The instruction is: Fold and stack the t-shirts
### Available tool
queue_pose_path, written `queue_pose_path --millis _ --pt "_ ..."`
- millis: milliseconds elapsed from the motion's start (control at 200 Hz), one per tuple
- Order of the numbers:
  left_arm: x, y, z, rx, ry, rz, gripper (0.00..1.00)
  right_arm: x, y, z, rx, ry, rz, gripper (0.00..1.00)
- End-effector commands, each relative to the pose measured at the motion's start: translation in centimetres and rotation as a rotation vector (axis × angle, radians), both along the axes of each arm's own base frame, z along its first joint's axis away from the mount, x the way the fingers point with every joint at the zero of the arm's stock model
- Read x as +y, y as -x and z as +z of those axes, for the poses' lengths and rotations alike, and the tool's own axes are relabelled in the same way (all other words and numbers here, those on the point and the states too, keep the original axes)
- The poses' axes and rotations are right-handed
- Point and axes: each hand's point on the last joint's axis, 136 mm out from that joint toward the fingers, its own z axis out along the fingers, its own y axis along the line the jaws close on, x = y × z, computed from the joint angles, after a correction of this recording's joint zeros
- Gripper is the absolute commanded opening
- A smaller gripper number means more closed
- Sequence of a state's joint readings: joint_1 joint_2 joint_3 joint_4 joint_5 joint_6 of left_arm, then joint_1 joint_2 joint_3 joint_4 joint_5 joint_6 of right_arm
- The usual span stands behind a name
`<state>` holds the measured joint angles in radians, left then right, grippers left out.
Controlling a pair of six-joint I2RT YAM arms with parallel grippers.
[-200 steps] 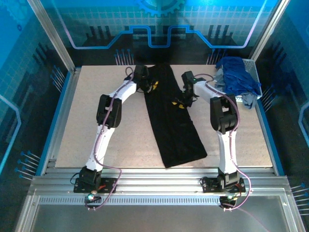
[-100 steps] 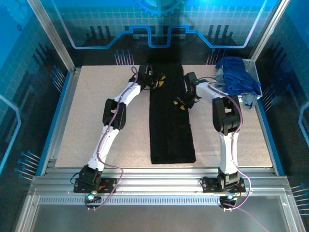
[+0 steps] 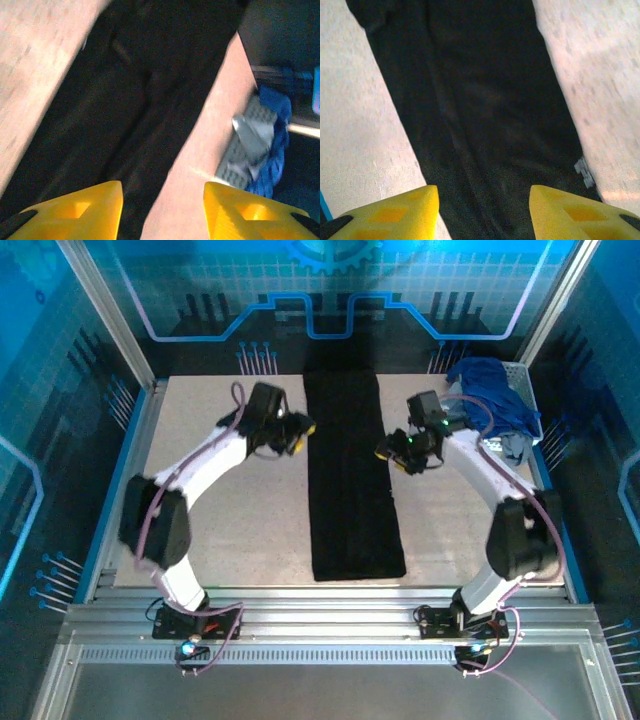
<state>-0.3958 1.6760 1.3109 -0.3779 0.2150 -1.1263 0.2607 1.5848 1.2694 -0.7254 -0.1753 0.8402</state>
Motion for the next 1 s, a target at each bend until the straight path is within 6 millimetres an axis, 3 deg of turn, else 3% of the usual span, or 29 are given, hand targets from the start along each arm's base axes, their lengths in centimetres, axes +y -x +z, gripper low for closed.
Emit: queue_pose_path --millis 0,75,160,290,410,555,755,880,995 --pt "-0.8 12.4 -7.7 0.317 -0.085 -0.144 0.47 -0.2 6.6 -2.2 0.14 -0.011 0.075 0.54" --pt "-1.3 18.0 -9.4 0.396 -0.079 -0.201 0.49 -0.6 10.3 -2.9 0.194 -0.001 0.113 0.54" --pt "-1.9 21.7 -10.9 0.425 -0.054 -0.249 0.5 -0.8 14.0 -3.9 0.223 -0.005 0.139 0.55" --pt "-2.7 24.7 -12.6 0.466 -0.024 -0.332 0.49 -2.0 19.1 -6.1 0.309 0.011 0.123 0.55" --pt "-3.3 25.8 -13.5 0.461 -0.01 -0.384 0.48 -2.7 21.5 -6.4 0.329 -0.011 0.082 0.56" --pt "-3.8 26.6 -14.0 0.457 0.007 -0.417 0.46 -3.6 22.9 -6.6 0.339 0.005 0.043 0.56" --pt "-3.9 27.1 -15.0 0.46 -0.037 -0.409 0.41 -3.3 22.3 -7.0 0.34 0.001 0.052 0.56" --pt "-4.5 26.4 -16.1 0.463 -0.058 -0.379 0.29 -2.3 21.9 -7.5 0.359 -0.033 0.1 0.55" --pt "-4.2 25.9 -16.8 0.465 -0.094 -0.349 0.12 -1.8 21.8 -8.3 0.373 -0.053 0.125 0.54"
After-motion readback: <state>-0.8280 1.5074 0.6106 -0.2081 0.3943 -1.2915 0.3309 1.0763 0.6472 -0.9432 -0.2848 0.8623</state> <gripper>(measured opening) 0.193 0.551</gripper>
